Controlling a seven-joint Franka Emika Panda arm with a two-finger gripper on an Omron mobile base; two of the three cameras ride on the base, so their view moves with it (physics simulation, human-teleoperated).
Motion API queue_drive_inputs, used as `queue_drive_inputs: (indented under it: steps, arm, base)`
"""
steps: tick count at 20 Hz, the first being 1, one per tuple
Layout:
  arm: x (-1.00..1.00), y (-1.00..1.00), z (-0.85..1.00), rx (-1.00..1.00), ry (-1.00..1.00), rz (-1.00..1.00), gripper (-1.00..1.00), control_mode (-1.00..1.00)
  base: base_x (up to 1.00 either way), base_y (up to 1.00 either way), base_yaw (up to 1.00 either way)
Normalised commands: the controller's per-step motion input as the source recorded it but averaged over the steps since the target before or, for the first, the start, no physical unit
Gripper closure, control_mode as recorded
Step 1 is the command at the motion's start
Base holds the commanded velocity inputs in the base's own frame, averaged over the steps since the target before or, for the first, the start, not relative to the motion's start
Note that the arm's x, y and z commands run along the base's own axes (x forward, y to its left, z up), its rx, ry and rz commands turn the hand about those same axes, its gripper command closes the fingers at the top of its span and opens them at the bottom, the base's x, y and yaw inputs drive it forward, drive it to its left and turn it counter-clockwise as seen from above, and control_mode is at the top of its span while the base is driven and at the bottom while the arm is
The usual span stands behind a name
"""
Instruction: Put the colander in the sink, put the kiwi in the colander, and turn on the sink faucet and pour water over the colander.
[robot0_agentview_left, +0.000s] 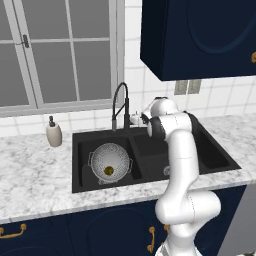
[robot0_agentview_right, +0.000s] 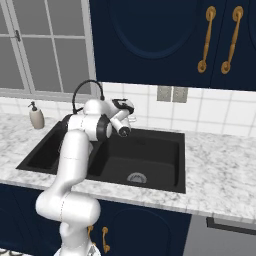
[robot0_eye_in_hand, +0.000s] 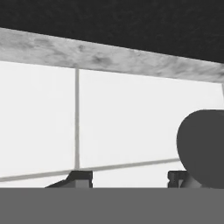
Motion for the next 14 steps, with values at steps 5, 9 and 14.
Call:
queue_drive_inputs:
  steps: [5,9,14]
  arm:
    - [0.26,-0.37,-0.41,0.00,0.00,-0.08,-1.00,-1.00]
    - [0.20,-0.41,-0.31,0.00,0.00,-0.11,1.00,-1.00]
    - [0.16,-0.81,-0.24,0.03,0.00,-0.11,1.00,-1.00]
  base:
    - [0.00,0.00,0.00]
    - [0.00,0.00,0.00]
    - [0.00,0.00,0.00]
